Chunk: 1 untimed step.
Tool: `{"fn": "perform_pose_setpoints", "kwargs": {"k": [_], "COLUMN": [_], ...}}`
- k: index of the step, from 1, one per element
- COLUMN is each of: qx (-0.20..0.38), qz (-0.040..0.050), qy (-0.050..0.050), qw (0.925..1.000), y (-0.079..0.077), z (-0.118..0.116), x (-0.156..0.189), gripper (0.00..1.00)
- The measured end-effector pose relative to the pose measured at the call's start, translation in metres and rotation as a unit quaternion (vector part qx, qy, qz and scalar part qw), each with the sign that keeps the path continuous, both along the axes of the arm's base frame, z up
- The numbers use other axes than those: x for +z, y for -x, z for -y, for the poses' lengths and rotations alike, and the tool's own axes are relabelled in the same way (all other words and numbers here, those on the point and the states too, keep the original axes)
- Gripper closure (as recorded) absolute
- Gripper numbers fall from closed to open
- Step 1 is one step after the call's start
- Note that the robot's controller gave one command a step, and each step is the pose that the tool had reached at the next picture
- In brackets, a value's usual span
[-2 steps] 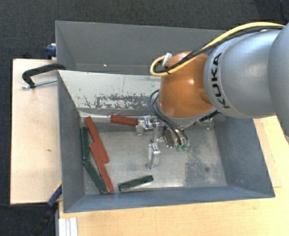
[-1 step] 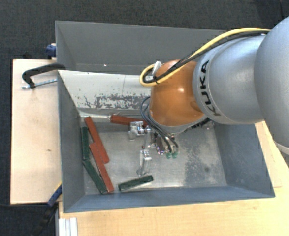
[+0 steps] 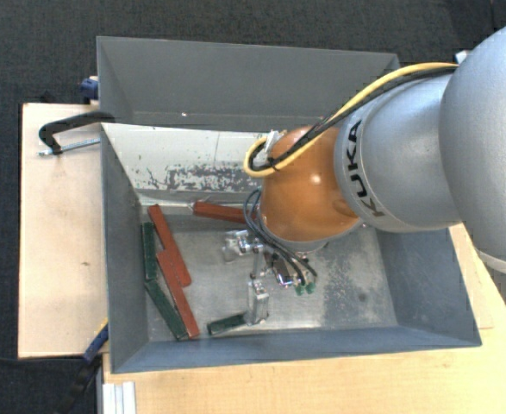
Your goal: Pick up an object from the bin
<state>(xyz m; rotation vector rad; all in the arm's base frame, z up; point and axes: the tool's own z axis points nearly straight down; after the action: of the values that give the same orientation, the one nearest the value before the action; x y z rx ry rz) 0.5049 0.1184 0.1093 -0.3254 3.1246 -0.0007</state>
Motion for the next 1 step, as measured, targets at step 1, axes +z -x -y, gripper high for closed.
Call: {"fn": "perform_pose_setpoints", "kwargs": {"k": [1], "qx": [0.037], "qz": [-0.0002], "qy": [-0.001], "qw": [0.9993], "y": [0.0084], "z": [0.0058], "x": [-0.0046], "gripper": [0.00]}}
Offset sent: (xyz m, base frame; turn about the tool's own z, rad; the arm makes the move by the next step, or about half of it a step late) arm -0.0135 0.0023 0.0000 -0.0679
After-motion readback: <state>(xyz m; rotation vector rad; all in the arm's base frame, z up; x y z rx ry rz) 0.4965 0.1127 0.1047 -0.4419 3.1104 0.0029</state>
